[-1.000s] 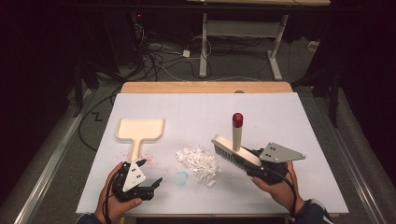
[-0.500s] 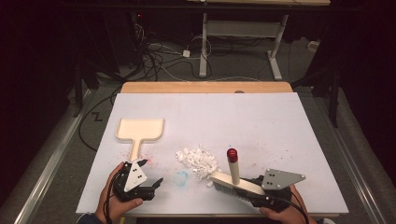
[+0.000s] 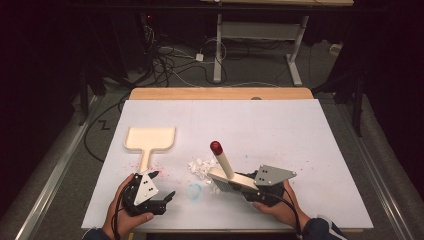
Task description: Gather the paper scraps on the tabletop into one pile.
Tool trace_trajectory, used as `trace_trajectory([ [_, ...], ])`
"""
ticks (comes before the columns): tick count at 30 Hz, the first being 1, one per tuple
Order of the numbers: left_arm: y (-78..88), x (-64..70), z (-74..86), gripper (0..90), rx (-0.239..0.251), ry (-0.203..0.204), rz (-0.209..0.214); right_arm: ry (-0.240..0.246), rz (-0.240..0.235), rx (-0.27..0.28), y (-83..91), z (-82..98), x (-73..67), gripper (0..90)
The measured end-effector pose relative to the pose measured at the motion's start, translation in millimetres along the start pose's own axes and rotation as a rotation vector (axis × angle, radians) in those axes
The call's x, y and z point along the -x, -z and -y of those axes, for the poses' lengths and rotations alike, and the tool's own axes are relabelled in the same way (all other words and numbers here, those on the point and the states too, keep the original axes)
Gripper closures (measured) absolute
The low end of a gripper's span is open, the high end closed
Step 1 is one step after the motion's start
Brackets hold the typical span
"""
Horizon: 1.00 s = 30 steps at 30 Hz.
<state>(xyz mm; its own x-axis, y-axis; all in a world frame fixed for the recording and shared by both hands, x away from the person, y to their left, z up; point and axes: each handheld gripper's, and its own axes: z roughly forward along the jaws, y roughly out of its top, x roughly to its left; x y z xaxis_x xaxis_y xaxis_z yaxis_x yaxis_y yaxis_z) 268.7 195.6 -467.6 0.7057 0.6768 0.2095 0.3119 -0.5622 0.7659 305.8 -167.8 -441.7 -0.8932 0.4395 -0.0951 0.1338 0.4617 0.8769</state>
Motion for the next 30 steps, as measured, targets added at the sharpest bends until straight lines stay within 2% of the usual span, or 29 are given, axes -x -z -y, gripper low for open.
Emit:
trace_trajectory([
  [7, -0.7, -0.2, 0.5, 18.6, -0.003, 0.001, 0.003, -0.005, -0.006, 0.053, -15.8, -11.3, 5.6, 67.7],
  [11, 0.2, -0.1, 0.9, 18.5, 0.000, 0.002, 0.002, -0.006, -0.017, 0.068, -13.1, -13.9, 5.4, 67.6],
  [15, 1.2, -0.9, 1.4, 18.6, -0.003, 0.001, -0.002, -0.009, -0.026, 0.097, 5.3, -18.0, 5.8, 67.5],
  [19, 1.5, -0.3, 1.2, 18.6, -0.003, 0.002, -0.003, -0.017, 0.003, 0.112, 30.4, -22.1, 3.9, 67.5],
  [22, 1.6, -0.1, 1.1, 18.6, -0.003, 0.003, -0.005, -0.016, 0.038, 0.103, 46.0, -20.8, 3.6, 67.5],
  [24, 1.5, -0.1, 1.1, 18.6, -0.002, 0.003, -0.005, -0.025, 0.037, 0.096, 53.9, -16.9, 5.7, 67.6],
  [30, 0.6, 0.6, 0.8, 18.6, -0.008, -0.003, -0.004, -0.046, 0.078, 0.035, 65.6, 4.3, 14.9, 67.6],
])
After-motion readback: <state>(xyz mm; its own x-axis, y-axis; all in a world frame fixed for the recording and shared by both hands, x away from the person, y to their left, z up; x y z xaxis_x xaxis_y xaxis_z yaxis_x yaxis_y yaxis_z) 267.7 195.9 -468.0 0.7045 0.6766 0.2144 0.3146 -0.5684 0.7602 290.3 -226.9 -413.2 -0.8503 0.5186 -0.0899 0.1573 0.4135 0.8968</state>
